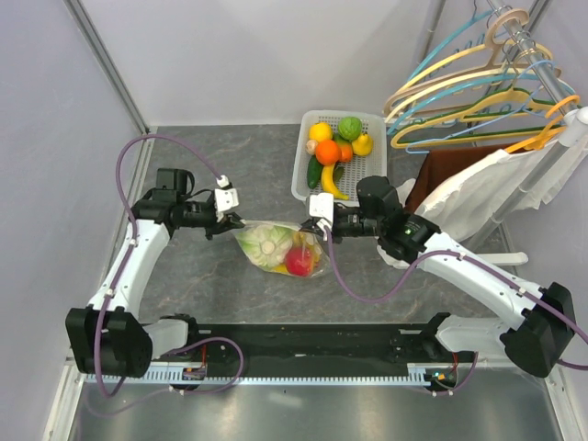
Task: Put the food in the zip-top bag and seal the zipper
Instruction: Zip the zipper food storage bag at the center of the board.
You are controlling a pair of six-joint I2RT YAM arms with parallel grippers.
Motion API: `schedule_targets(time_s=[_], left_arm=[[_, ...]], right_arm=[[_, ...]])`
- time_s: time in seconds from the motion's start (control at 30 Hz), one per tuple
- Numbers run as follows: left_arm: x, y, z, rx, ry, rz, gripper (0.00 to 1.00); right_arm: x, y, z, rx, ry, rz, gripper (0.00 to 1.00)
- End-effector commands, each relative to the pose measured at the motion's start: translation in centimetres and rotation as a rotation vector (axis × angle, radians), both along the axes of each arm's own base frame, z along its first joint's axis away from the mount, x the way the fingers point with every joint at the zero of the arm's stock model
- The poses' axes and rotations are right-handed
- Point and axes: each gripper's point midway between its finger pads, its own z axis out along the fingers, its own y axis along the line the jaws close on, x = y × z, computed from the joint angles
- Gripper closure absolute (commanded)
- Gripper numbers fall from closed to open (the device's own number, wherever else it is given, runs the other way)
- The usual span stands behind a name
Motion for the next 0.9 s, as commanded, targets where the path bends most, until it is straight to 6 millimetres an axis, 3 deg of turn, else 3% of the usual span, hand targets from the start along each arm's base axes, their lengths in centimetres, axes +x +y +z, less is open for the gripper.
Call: schedule_targets(time_s=[0.0, 0.3, 0.77, 0.87], left_arm=[[1.1, 3.1, -2.1, 0.093, -0.02, 0.039, 0.98], [2.4, 6.9, -3.3, 0.128, 0.001, 0.118, 0.97], [2.6, 9.1, -4.7, 0.162, 0.029, 0.159, 0.95], [2.6, 8.9, -3.8, 0.145, 0.022, 0.158, 0.85]], right_arm=[[-0.5, -0.3, 3.6, 0.084, -0.084, 0.038, 1.0], [-0.3, -0.4, 3.7, 0.083, -0.091, 0.035, 1.0], [-0.1, -0.3, 3.8, 0.082, -0.09, 0.037, 1.0], [-0.1, 0.0, 3.7, 0.081, -0.08, 0.045, 1.0]])
